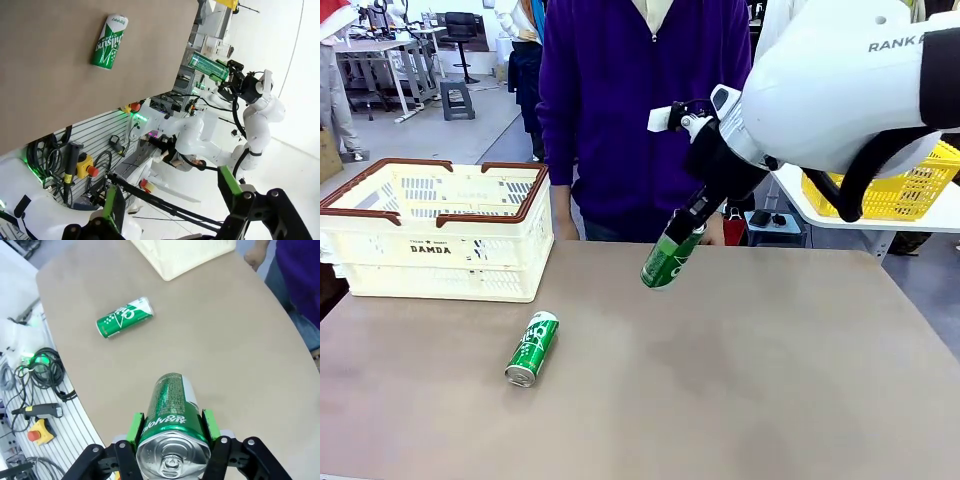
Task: Place the drinks into the Shopping basket.
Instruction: Pick up one drink and place it into the Shopping basket.
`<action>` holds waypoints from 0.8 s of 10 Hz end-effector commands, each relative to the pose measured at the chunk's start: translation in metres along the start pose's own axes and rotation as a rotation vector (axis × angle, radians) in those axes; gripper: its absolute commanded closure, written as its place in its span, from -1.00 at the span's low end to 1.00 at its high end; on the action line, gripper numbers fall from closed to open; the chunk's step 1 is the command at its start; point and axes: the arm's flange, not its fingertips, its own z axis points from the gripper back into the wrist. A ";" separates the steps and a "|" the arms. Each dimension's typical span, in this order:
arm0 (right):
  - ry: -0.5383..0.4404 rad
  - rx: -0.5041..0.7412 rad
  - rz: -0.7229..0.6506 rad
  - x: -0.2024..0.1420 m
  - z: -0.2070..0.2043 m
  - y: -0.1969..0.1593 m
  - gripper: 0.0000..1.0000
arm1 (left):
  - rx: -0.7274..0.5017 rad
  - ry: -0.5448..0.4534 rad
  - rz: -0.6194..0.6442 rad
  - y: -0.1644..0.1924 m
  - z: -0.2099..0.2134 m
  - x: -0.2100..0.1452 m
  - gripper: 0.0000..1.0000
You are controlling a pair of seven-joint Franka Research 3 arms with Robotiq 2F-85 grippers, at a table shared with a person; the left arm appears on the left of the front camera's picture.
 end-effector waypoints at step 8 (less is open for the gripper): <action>0.351 -0.068 0.069 0.096 -0.095 -0.027 1.00 | -0.021 0.009 -0.002 -0.001 0.000 -0.002 -1.00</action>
